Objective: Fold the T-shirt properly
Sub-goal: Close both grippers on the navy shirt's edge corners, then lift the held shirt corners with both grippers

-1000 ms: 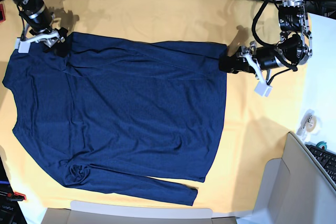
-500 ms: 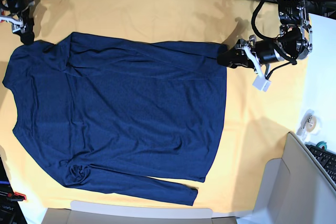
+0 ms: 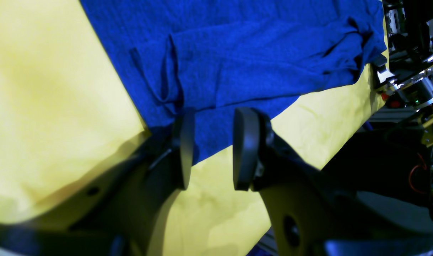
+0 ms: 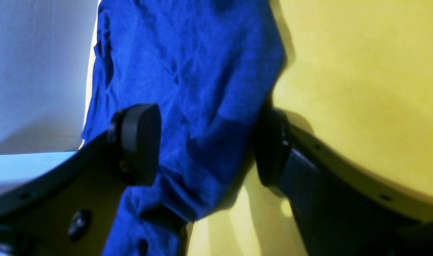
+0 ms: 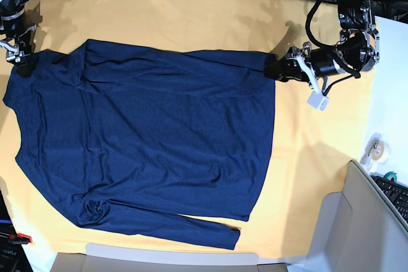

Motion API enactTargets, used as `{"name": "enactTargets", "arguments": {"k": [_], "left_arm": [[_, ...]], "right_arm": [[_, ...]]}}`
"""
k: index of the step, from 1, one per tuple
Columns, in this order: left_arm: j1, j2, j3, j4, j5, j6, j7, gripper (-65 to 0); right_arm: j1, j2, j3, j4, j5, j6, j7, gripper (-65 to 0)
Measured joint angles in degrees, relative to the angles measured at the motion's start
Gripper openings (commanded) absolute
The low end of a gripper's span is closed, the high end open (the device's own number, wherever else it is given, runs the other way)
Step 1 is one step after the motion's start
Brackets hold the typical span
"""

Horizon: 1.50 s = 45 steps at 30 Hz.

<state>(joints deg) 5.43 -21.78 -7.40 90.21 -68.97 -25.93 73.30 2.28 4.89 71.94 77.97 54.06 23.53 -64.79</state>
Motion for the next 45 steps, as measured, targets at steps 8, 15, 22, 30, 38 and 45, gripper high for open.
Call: {"name": "enactTargets", "arguments": {"k": [8,15,22,30,38,45], "left_arm": [[3.3,-0.1,-6.9,-0.3,0.1,0.2,0.0,-45.8],[3.1,0.2,-7.9,-9.7,-1.5,0.2,-0.2,-39.6],[-0.4,2.3,-7.8,-12.6,-0.9,0.0,0.0,-39.6],[-2.0,4.8,-2.2,-12.6,-1.3,0.2,-0.4,-39.6],[-2.5,4.8,-0.3,-12.6,-1.1,0.2,-0.9,-41.1],[-3.4,5.1,0.2,-12.6,-0.4,0.2,-0.4,-64.7]], "right_arm": [[-0.4,0.0,-1.7,-0.1,-0.8,-0.2,0.1,-62.8],[-0.5,0.0,-2.2,0.1,-1.0,-0.2,0.0,-65.0],[-0.5,0.0,-2.2,0.1,-0.9,-0.2,-0.1,-65.0],[-0.5,-0.1,-2.2,0.2,-1.0,-0.2,0.0,-65.0],[-0.5,-0.1,-2.2,0.2,-1.0,-0.2,0.0,-65.0],[-1.0,-0.1,-2.3,0.2,-0.7,-0.2,0.1,-65.0]]}}
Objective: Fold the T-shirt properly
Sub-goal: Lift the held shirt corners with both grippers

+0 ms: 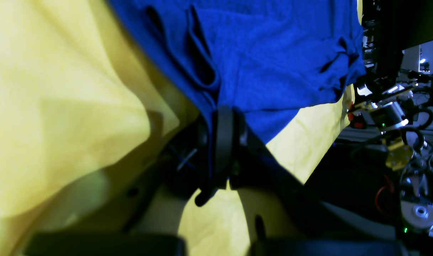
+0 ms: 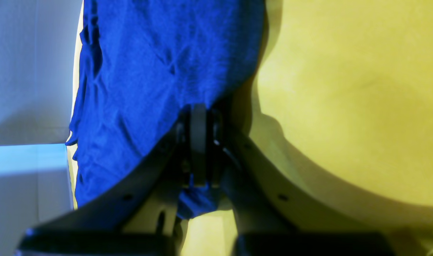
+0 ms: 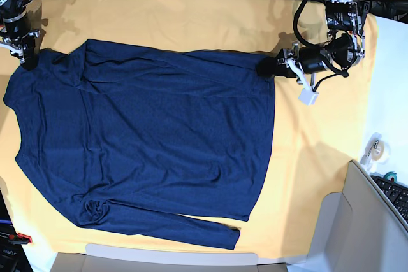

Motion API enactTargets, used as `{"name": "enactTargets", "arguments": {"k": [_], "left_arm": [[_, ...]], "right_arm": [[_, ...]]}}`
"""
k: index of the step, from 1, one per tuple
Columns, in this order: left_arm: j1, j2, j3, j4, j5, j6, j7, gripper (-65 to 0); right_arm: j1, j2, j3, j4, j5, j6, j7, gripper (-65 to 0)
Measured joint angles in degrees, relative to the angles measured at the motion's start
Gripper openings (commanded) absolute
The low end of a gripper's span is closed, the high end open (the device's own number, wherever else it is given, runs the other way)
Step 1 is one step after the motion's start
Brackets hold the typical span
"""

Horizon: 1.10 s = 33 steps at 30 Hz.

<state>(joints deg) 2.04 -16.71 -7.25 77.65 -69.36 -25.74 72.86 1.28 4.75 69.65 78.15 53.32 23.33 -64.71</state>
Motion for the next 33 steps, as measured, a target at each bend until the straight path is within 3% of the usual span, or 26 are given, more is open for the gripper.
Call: {"name": "enactTargets", "arguments": {"k": [11,18,25,33], "left_arm": [[-0.8,0.6,0.2,9.9,-0.2,0.0,0.5,-65.0],[-7.6,0.7,0.1,10.9,-0.1,-0.1,0.6,-65.0],[-14.3,1.4,0.0,6.6,0.0,-0.3,-2.4,-65.0],[-15.8,-0.7,0.0,-2.5,0.3,0.0,-8.1,-65.0]], "right_arm": [[-0.2,-0.5,-2.4,6.7,-0.2,-0.4,-2.3,-65.0],[5.2,-0.1,-4.8,8.7,-0.7,-0.5,-2.1,-65.0],[12.9,0.0,-4.7,8.7,-8.5,-0.5,-2.0,-65.0],[17.2,0.1,-4.5,7.3,-15.5,-0.5,4.4,-65.0]]}}
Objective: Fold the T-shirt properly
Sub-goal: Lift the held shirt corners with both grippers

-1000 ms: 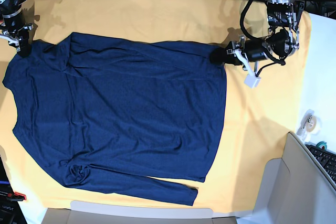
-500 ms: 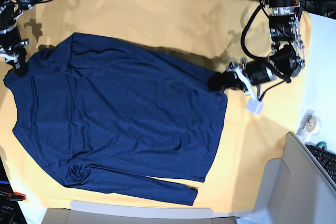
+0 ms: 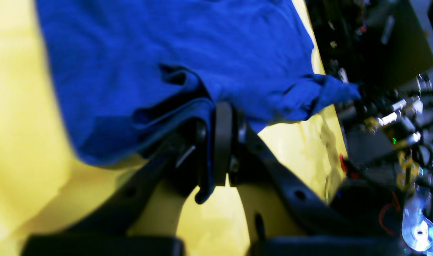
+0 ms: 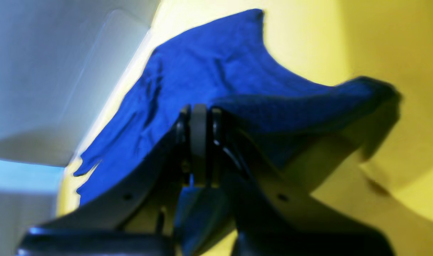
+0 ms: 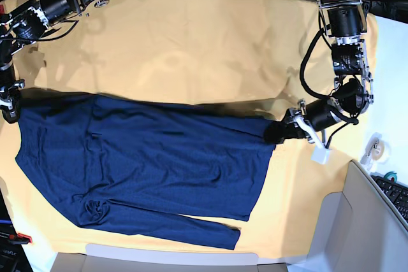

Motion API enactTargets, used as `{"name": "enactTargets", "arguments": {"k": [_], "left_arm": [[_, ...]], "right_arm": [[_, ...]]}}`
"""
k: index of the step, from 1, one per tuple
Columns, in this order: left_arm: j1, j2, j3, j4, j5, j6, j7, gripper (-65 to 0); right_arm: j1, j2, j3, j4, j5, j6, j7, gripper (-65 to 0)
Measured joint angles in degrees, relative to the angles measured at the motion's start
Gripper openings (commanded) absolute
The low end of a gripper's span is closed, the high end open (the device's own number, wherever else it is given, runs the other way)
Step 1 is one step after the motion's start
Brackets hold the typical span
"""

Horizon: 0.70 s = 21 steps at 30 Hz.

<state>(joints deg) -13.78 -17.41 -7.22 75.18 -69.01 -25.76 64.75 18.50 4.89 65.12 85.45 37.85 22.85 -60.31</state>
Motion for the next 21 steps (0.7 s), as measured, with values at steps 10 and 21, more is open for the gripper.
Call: {"name": "enactTargets", "arguments": {"k": [10,21], "left_arm": [[0.4,-1.4,0.5,-11.5,0.3,0.0,-2.4,-57.6],[1.4,-1.5,0.5,-13.0,0.0,0.1,-2.8,-48.9]], "right_arm": [[0.4,-0.2,-0.1,-13.9,-6.7,-0.2,6.4,-65.0],[0.8,2.1,-6.3,-16.6,-6.4,-0.2,6.9,-39.3]]}}
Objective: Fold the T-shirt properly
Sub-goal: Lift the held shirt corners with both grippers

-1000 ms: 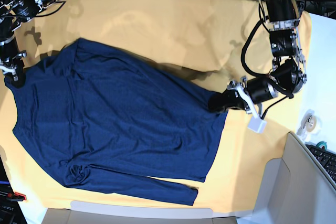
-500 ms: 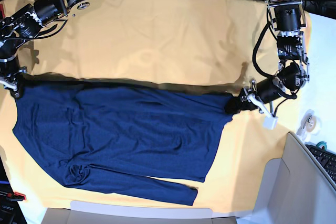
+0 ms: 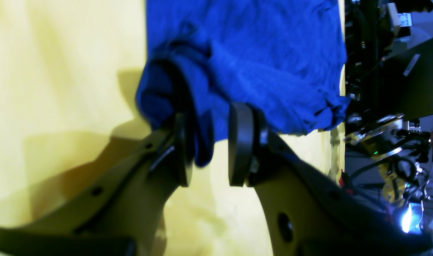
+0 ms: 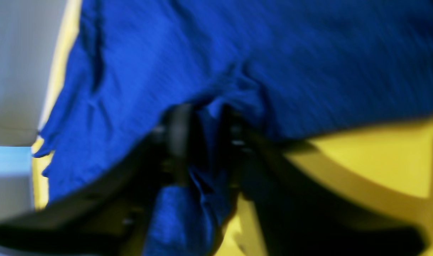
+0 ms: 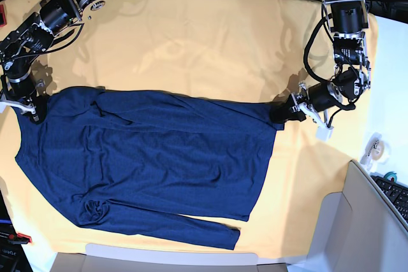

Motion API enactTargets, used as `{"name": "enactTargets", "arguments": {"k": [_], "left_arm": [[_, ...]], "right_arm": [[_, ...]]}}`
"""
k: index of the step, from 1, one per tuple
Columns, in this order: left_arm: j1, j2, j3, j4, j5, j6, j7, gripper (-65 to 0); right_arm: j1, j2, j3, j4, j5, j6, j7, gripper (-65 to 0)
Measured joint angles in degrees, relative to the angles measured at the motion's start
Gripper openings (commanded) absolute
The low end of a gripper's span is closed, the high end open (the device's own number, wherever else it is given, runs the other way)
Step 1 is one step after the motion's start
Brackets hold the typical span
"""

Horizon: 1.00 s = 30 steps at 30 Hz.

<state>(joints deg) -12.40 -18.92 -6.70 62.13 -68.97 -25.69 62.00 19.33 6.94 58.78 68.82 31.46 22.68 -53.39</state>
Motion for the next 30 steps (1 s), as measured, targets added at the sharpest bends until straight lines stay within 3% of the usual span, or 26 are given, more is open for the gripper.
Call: {"name": "enactTargets", "arguments": {"k": [3,7,9,13,15,24,30], "left_arm": [[0.0,0.0,0.0,0.0,0.0,0.1,0.3,-48.9],[0.0,0.0,0.0,0.0,0.0,0.1,0.3,-48.9],[0.0,0.0,0.0,0.0,0.1,0.1,0.3,-48.9],[0.0,0.0,2.2,0.1,0.0,0.1,0.3,-48.9],[0.0,0.1,2.6,0.1,0.0,0.1,0.4,-48.9],[0.0,0.0,2.6,0.1,0.0,0.1,0.5,-48.9],[0.0,0.0,2.6,0.1,0.0,0.1,0.5,-49.0]], "right_arm": [[-0.3,-0.1,0.1,0.1,-0.1,0.0,-0.3,-32.5],[-1.8,-0.5,0.1,4.8,0.3,0.0,-0.8,-32.2],[-3.2,-0.3,0.2,6.9,3.7,-0.2,-0.4,-32.2],[-6.2,-0.5,1.6,7.7,12.5,-9.5,-0.4,-32.1],[-7.5,-0.8,4.1,7.7,16.5,-11.3,-0.4,-32.1],[-6.6,-0.7,9.2,3.3,16.6,-14.4,0.6,-32.1],[-3.5,0.0,9.5,-0.5,14.7,-15.4,5.1,-32.1]]}}
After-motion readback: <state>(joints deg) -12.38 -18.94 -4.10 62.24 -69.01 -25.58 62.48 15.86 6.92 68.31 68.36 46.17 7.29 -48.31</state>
